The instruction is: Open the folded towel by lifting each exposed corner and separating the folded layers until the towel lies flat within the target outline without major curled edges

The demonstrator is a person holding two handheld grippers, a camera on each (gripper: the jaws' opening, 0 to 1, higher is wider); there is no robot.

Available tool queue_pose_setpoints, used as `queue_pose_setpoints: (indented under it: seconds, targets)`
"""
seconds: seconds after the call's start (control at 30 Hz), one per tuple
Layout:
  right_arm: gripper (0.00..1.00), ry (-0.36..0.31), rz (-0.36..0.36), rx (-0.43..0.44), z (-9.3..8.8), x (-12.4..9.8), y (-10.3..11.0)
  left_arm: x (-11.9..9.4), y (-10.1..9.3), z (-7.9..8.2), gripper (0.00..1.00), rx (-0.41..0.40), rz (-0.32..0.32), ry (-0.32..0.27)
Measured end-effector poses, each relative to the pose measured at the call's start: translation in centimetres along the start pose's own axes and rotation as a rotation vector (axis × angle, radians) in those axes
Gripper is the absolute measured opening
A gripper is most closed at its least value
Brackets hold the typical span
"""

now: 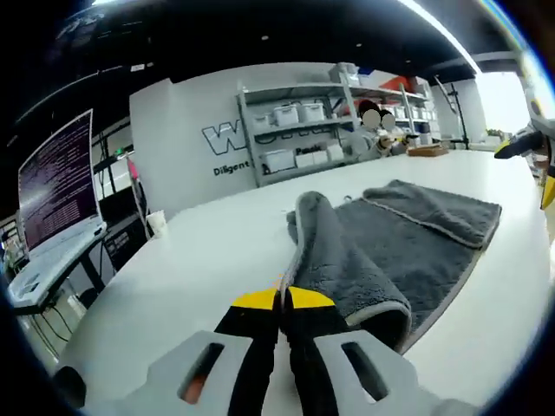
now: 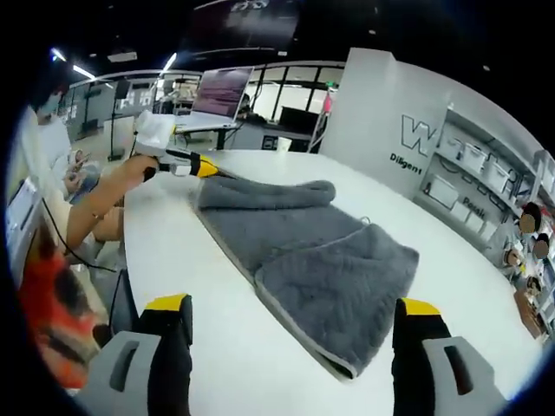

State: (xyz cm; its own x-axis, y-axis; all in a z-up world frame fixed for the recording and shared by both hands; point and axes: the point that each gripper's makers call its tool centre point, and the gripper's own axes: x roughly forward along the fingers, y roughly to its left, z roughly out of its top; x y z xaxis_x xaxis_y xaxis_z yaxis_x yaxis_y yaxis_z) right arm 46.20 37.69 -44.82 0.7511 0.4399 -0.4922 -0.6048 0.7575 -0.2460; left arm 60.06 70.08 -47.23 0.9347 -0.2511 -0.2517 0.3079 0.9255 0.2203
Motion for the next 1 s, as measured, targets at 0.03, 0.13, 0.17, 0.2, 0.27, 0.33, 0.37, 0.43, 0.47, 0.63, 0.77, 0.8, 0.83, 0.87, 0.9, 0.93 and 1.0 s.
queue_pose_setpoints:
  seconds: [0.03, 0.13, 0.17, 0.2, 0.27, 0.33, 0.37, 0.43, 0.47, 0.63, 0.77, 0.8, 0.83, 0.87, 0.9, 0.93, 1.0]
  targets:
    - [0.96, 0.002, 0.002, -0.002, 0.0, 0.0, 0.1, -0.2, 0.8, -0.4, 0.02, 0.013, 0.024, 0.013]
    - [0.96, 0.004, 0.003, -0.007, 0.1, 0.0, 0.1, -0.5, 2.2, -1.2, 0.02, 0.023, 0.058, 0.033]
    - [0.96, 0.004, 0.003, -0.008, 0.1, 0.0, 0.1, -0.6, 2.6, -1.5, 0.02, 0.023, 0.066, 0.038]
    - [0.96, 0.004, 0.003, -0.008, 0.1, 0.0, 0.1, -0.8, 2.9, -1.7, 0.02, 0.026, 0.074, 0.044]
    - [0.96, 0.004, 0.005, -0.008, 0.1, 0.1, 0.2, -1.0, 3.5, -2.2, 0.02, 0.036, 0.092, 0.055]
    - [0.96, 0.005, 0.008, -0.008, 0.1, 0.2, 0.3, -1.2, 4.0, -2.6, 0.02, 0.043, 0.105, 0.063]
    - [0.96, 0.007, 0.010, -0.009, 0.1, 0.3, 0.4, -1.4, 4.3, -2.9, 0.02, 0.046, 0.113, 0.069]
    - [0.96, 0.011, 0.015, -0.010, 0.0, 0.4, 0.5, -1.7, 4.8, -3.5, 0.02, 0.044, 0.125, 0.082]
    - [0.96, 0.013, 0.017, -0.012, 0.0, 0.4, 0.5, -1.8, 5.0, -3.7, 0.02, 0.041, 0.127, 0.085]
    - [0.96, 0.014, 0.018, -0.014, 0.0, 0.5, 0.5, -2.3, 5.4, -4.9, 0.02, 0.041, 0.145, 0.110]
    - [0.96, 0.016, 0.024, -0.014, 0.0, 0.7, 0.6, -2.7, 5.1, -5.7, 0.02, 0.051, 0.150, 0.128]
    - [0.96, 0.018, 0.026, -0.014, -0.1, 0.8, 0.7, -2.8, 5.0, -5.9, 0.02, 0.053, 0.152, 0.134]
    - [0.96, 0.020, 0.028, -0.013, -0.1, 0.8, 0.7, -2.9, 5.0, -6.0, 0.02, 0.054, 0.153, 0.138]
    - [0.96, 0.021, 0.029, -0.012, -0.2, 0.9, 0.8, -2.9, 5.0, -6.1, 0.02, 0.054, 0.154, 0.140]
    - [0.96, 0.023, 0.031, -0.011, -0.3, 1.0, 0.8, -3.0, 5.0, -6.3, 0.02, 0.053, 0.154, 0.143]
    - [0.96, 0.024, 0.034, -0.010, -0.4, 1.0, 0.8, -3.1, 5.0, -6.4, 0.02, 0.051, 0.155, 0.147]
    - [0.96, 0.026, 0.037, -0.009, -0.5, 1.1, 0.9, -3.3, 4.9, -6.7, 0.02, 0.047, 0.155, 0.151]
